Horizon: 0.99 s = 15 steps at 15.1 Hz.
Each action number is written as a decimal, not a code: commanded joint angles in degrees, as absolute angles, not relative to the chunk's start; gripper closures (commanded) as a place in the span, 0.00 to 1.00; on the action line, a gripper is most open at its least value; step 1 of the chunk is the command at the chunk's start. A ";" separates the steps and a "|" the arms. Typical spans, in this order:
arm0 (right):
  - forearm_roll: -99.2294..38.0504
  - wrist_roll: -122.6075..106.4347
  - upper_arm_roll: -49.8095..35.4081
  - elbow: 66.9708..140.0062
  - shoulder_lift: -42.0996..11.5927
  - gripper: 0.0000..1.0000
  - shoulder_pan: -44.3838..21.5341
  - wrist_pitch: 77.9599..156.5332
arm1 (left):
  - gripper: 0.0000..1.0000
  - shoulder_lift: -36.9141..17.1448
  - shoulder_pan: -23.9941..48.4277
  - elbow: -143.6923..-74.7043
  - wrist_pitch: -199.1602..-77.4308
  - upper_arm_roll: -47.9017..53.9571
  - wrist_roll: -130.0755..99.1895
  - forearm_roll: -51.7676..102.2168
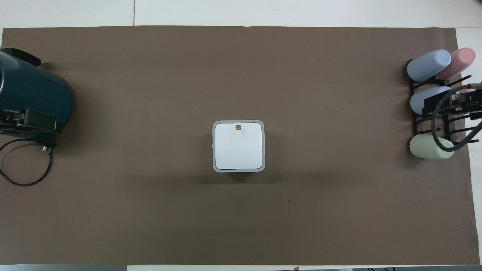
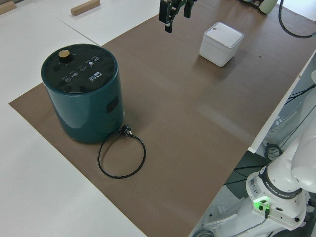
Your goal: Close trash can lid
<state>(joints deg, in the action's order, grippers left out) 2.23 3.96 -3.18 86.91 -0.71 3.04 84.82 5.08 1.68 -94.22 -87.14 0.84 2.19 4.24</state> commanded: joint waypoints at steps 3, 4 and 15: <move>2.20 2.46 -3.78 86.13 -0.97 0.00 4.04 83.67 | 0.00 4.30 1.93 -91.05 -81.31 1.67 2.72 1.93; 2.20 2.46 -3.78 86.13 -0.97 0.00 3.96 83.67 | 0.00 5.26 2.19 -92.45 -81.12 1.67 2.55 1.93; 2.20 2.46 -3.78 86.13 -0.97 0.00 3.96 83.67 | 0.00 4.83 2.99 -91.75 -80.42 2.99 2.02 1.76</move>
<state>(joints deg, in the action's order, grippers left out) 2.23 3.96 -3.18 86.91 -0.71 3.04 84.82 5.20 2.05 -94.03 -83.20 3.23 2.20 3.29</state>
